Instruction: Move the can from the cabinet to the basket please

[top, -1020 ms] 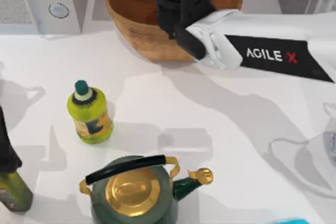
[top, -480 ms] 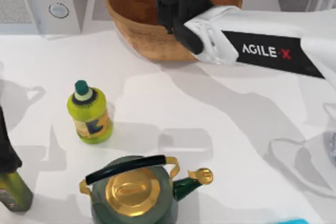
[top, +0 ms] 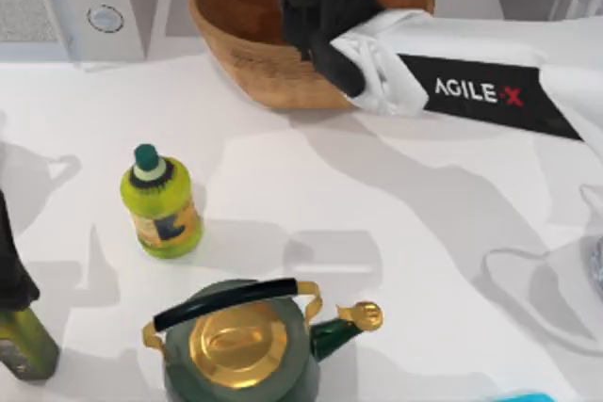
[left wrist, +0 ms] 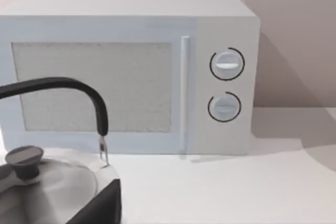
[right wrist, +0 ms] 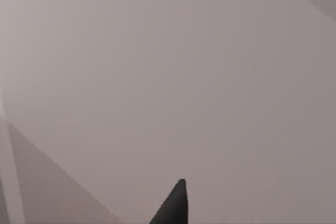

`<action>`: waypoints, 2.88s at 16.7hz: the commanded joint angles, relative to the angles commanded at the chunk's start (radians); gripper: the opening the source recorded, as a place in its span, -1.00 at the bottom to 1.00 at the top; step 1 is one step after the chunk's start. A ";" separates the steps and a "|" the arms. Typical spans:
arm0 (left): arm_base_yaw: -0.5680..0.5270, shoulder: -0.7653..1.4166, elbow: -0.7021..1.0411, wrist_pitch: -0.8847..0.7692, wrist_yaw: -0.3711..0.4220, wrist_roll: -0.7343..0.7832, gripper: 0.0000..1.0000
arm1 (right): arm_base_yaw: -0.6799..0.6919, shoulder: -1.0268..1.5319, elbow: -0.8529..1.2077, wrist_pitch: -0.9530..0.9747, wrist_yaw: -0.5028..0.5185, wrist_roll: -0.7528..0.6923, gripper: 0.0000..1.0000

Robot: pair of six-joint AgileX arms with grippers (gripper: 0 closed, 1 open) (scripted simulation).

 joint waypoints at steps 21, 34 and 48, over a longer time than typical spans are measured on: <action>0.000 0.000 0.000 0.000 0.000 0.000 1.00 | 0.000 0.000 0.000 0.000 0.000 0.000 1.00; 0.000 0.000 0.000 0.000 0.000 0.000 1.00 | 0.002 0.000 0.000 0.000 0.000 0.000 1.00; 0.000 0.000 0.000 0.000 0.000 0.000 1.00 | -0.229 -1.036 -0.516 -0.364 -0.245 0.023 1.00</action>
